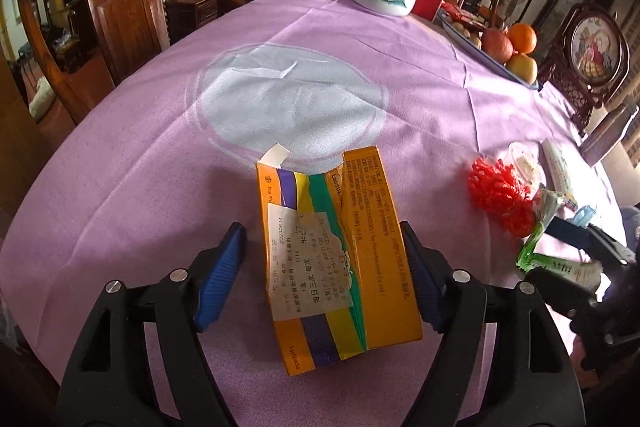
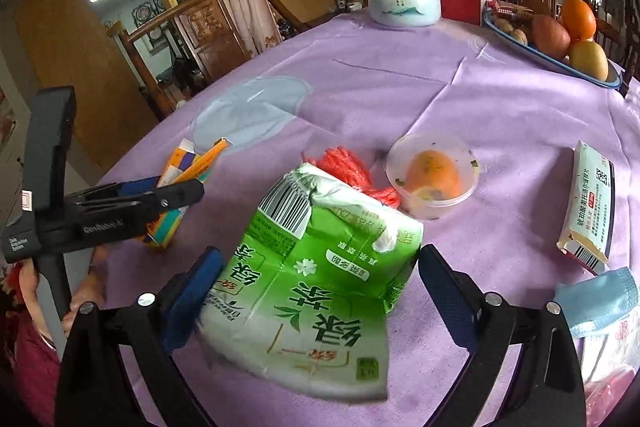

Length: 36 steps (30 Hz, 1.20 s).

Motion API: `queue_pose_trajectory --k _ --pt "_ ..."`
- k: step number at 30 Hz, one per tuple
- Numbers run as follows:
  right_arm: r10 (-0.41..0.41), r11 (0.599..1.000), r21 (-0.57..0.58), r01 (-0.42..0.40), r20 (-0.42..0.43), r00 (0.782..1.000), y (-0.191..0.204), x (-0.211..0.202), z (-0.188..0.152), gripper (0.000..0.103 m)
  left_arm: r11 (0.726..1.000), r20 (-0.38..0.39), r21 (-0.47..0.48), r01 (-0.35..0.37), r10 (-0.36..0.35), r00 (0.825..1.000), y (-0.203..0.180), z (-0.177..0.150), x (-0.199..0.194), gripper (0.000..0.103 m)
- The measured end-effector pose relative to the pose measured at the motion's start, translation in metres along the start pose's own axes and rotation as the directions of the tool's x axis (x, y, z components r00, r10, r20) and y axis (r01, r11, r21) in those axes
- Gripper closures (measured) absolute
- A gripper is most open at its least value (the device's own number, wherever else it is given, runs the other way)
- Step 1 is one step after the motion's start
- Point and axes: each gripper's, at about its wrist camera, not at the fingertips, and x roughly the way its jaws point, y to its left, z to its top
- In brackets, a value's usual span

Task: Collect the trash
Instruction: 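Hold the snack box in the left gripper while the right gripper grasps the green tea pouch, then carry the box and pouch to the red wastebasket and open both grippers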

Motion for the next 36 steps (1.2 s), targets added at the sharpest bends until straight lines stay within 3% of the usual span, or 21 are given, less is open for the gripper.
queue_pose_trajectory --k 1,2,4,7,8,13,15,16,17,20,26,34,36 --pt "-0.003 1.000 -0.007 0.003 0.010 1.000 0.002 -0.004 -0.002 0.010 1.000 -0.002 0.006 -0.006 0.006 1.000 -0.001 0.000 0.000 0.029" --pt "-0.002 1.000 -0.011 0.002 0.019 1.000 0.003 -0.008 -0.004 0.020 1.000 -0.006 0.017 -0.019 0.020 1.000 -0.003 0.000 0.001 0.029" --pt "0.046 0.999 -0.022 -0.046 0.028 0.999 0.007 -0.016 -0.006 0.068 0.999 -0.012 0.034 -0.040 0.040 0.999 -0.006 0.000 0.003 0.029" --pt "0.071 0.997 0.030 -0.072 0.046 0.996 0.000 -0.022 -0.002 0.067 0.998 -0.007 0.037 -0.050 0.050 0.999 -0.007 -0.001 0.002 0.037" --pt "0.058 0.998 0.037 -0.059 0.043 0.997 -0.003 -0.022 -0.001 0.067 0.998 -0.003 0.039 -0.044 0.044 0.999 -0.008 -0.001 0.001 0.047" --pt "0.047 0.995 0.085 -0.047 0.013 0.999 -0.013 -0.016 -0.001 0.066 0.999 0.007 0.048 -0.010 0.010 1.000 -0.012 -0.005 -0.002 0.057" --pt "0.065 0.993 0.094 -0.068 0.037 0.997 -0.015 -0.023 0.001 0.043 1.000 0.016 0.032 0.001 -0.002 1.000 -0.011 -0.007 -0.005 0.057" --pt "0.083 0.990 0.108 -0.088 0.049 0.995 -0.017 -0.027 0.001 0.018 1.000 0.021 0.021 0.004 -0.004 1.000 -0.009 -0.008 -0.006 0.057" --pt "0.082 0.989 0.121 -0.090 0.071 0.994 -0.018 -0.032 0.002 0.012 1.000 0.027 0.011 0.002 -0.003 1.000 -0.009 -0.009 -0.008 0.057" --pt "0.041 0.991 0.120 -0.055 0.120 0.992 -0.022 -0.044 0.004 0.010 1.000 0.053 -0.016 0.018 -0.017 0.998 -0.006 -0.016 -0.019 0.057" --pt "0.048 0.985 0.165 -0.054 0.038 0.998 -0.029 -0.021 0.004 0.006 0.999 0.126 -0.026 0.046 -0.042 0.991 -0.011 -0.032 -0.053 0.057" --pt "0.013 0.995 0.097 -0.015 0.028 1.000 -0.017 0.002 0.009 0.006 0.995 0.234 -0.070 0.065 -0.047 0.971 -0.024 -0.066 -0.086 0.057" --pt "0.020 0.994 0.110 -0.023 0.028 0.999 -0.019 0.004 0.010 0.013 0.993 0.243 -0.091 0.081 -0.057 0.968 -0.024 -0.075 -0.090 0.057"
